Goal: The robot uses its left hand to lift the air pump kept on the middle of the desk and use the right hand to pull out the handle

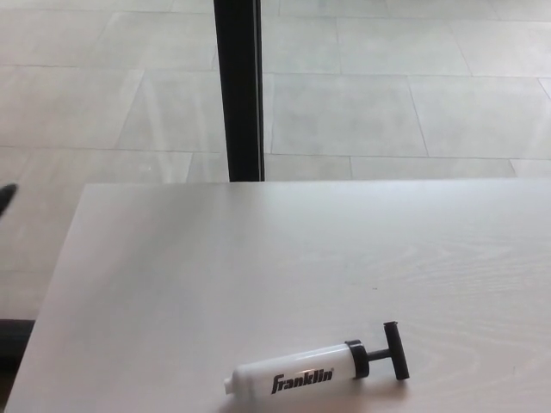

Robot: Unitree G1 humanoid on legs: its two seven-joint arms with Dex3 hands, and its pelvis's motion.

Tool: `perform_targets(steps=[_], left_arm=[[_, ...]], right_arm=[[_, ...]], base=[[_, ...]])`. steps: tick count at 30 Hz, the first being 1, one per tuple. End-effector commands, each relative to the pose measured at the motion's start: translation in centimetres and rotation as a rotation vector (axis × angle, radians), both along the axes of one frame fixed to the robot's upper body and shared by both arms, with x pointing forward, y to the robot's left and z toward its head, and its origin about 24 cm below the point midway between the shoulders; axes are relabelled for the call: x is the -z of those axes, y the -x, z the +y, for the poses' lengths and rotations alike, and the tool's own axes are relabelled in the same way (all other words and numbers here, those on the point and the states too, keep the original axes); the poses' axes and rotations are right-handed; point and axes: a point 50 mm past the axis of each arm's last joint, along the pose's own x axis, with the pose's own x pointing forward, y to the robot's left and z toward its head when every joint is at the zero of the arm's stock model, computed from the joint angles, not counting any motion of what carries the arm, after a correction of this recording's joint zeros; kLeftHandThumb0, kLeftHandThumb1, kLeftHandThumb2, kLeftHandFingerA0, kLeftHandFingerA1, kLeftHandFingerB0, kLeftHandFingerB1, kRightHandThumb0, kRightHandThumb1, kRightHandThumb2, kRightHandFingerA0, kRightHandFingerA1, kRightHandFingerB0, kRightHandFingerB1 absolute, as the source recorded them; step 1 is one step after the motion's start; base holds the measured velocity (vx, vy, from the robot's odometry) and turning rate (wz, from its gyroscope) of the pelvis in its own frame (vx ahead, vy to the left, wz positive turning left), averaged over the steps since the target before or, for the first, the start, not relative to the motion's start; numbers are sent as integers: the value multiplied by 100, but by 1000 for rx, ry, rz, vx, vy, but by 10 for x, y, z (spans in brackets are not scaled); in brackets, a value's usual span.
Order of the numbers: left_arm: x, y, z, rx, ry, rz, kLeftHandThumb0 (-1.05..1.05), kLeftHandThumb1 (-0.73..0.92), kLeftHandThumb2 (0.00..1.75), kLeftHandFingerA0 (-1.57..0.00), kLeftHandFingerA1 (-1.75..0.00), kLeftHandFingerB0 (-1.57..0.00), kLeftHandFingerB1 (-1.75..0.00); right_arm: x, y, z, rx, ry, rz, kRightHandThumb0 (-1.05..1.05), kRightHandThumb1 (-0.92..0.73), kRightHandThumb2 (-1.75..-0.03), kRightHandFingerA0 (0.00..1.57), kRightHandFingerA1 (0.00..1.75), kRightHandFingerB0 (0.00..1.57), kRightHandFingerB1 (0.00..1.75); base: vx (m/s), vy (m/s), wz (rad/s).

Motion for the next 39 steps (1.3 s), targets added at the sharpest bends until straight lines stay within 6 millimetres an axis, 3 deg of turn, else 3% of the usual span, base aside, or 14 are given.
perform_targets(steps=[1, 5, 8, 9, 13, 15, 20, 21, 22, 25, 26, 27, 28, 39], left_arm=[[24, -1, -112, 371, -264, 101, -77, 67, 60, -44, -62, -41, -48], [37, 5, -129, 448, -259, 170, -75, 52, 94, -38, -65, -27, -52], [46, 8, -140, 492, -261, 203, -73, 66, 61, -33, -60, -37, -45], [50, 9, -144, 503, -269, 219, -76, 54, 96, -37, -65, -26, -52], [56, 12, -157, 542, -312, 260, -69, 54, 97, -29, -62, -37, -60], [56, 13, -160, 550, -321, 270, -67, 68, 61, -32, -60, -42, -50], [58, 16, -172, 574, -355, 282, -70, 70, 61, -34, -67, -43, -54], [59, 16, -176, 587, -387, 298, -69, 54, 101, -30, -66, -33, -60], [59, 17, -179, 595, -413, 304, -75, 73, 62, -31, -68, -37, -52], [59, 19, -184, 602, -442, 316, -74, 73, 62, -27, -63, -35, -49], [60, 20, -187, 612, -459, 311, -77, 58, 99, -26, -62, -34, -58], [61, 22, -188, 616, -469, 312, -76, 58, 99, -21, -59, -34, -59], [61, 22, -188, 617, -488, 317, -79, 70, 65, -23, -57, -34, -48], [65, 44, -212, 637, -491, 337, -90, 86, 66, -11, -57, -20, -38]], right_arm=[[18, -34, 88, -333, 236, 83, -70, -80, -64, 43, 56, 27, 32], [18, -38, 96, -331, 224, 76, -70, -81, -64, 44, 68, 26, 33], [19, -40, 99, -322, 227, 76, -71, -81, -64, 44, 69, 29, 34], [20, -40, 99, -320, 217, 75, -70, -82, -64, 44, 68, 29, 34], [19, -40, 98, -307, 192, 70, -73, -65, -101, 46, 70, 28, 50], [18, -41, 99, -306, 190, 67, -71, -63, -101, 46, 70, 27, 50], [13, -43, 99, -296, 195, 70, -74, -78, -63, 51, 63, 38, 37], [12, -44, 99, -295, 196, 69, -72, -78, -63, 52, 61, 39, 37], [11, -45, 100, -292, 196, 70, -69, -78, -63, 54, 60, 40, 37], [10, -48, 100, -288, 190, 66, -67, -78, -63, 58, 61, 42, 38], [9, -49, 101, -296, 192, 58, -63, -61, -99, 54, 68, 36, 54], [9, -49, 101, -299, 186, 54, -65, -78, -63, 58, 62, 43, 40], [7, -50, 102, -305, 179, 51, -66, -77, -63, 57, 63, 44, 40], [4, -52, 104, -318, 175, 45, -63, -78, -63, 56, 65, 45, 42]], base=[[0, 0, 0], [0, 0, 0], [0, 0, 0], [0, 0, 0], [0, 0, 0], [0, 0, 0], [0, 0, 0], [0, 0, 0], [0, 0, 0], [0, 0, 0], [0, 0, 0], [0, 0, 0], [0, 0, 0], [0, 0, 0]])
